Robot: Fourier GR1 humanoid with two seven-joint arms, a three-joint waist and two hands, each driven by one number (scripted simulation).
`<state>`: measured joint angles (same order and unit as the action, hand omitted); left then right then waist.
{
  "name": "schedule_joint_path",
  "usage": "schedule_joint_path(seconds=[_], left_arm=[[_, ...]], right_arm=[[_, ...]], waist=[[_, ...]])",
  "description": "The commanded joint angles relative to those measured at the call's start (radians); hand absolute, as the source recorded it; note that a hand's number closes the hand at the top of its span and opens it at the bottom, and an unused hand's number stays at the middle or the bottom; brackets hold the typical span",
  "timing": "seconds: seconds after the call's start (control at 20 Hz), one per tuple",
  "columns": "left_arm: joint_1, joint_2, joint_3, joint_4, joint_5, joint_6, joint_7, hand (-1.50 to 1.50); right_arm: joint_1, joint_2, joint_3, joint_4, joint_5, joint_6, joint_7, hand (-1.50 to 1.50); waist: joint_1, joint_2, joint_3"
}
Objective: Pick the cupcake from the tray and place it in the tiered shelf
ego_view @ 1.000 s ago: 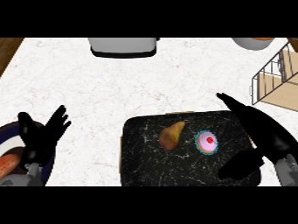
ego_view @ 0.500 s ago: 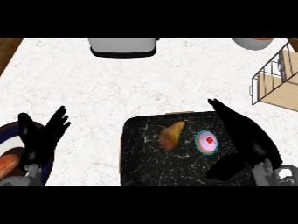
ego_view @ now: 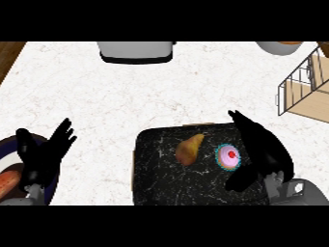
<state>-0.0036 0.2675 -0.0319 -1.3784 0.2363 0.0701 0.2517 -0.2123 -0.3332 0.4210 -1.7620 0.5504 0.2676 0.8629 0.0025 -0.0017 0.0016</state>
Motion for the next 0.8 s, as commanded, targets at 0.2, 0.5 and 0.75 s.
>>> schedule_joint_path(seconds=[0.2, 0.5, 0.75], left_arm=[[-0.046, -0.038, 0.029, 0.034, -0.049, -0.007, 0.038, 0.0], [0.004, -0.044, 0.061, -0.007, -0.055, -0.039, 0.025, 0.0], [-0.045, -0.051, 0.067, 0.043, -0.072, -0.048, 0.029, 0.0]], right_arm=[[0.071, 0.066, -0.022, 0.054, 0.146, -0.026, -0.121, -1.5], [0.029, 0.137, -0.071, 0.153, 0.189, -0.041, -0.206, -1.5], [0.006, 0.186, -0.055, 0.31, 0.234, -0.101, -0.316, -1.5]], waist=[[-0.003, 0.001, -0.002], [0.0, 0.001, -0.002], [0.001, 0.002, -0.001]])
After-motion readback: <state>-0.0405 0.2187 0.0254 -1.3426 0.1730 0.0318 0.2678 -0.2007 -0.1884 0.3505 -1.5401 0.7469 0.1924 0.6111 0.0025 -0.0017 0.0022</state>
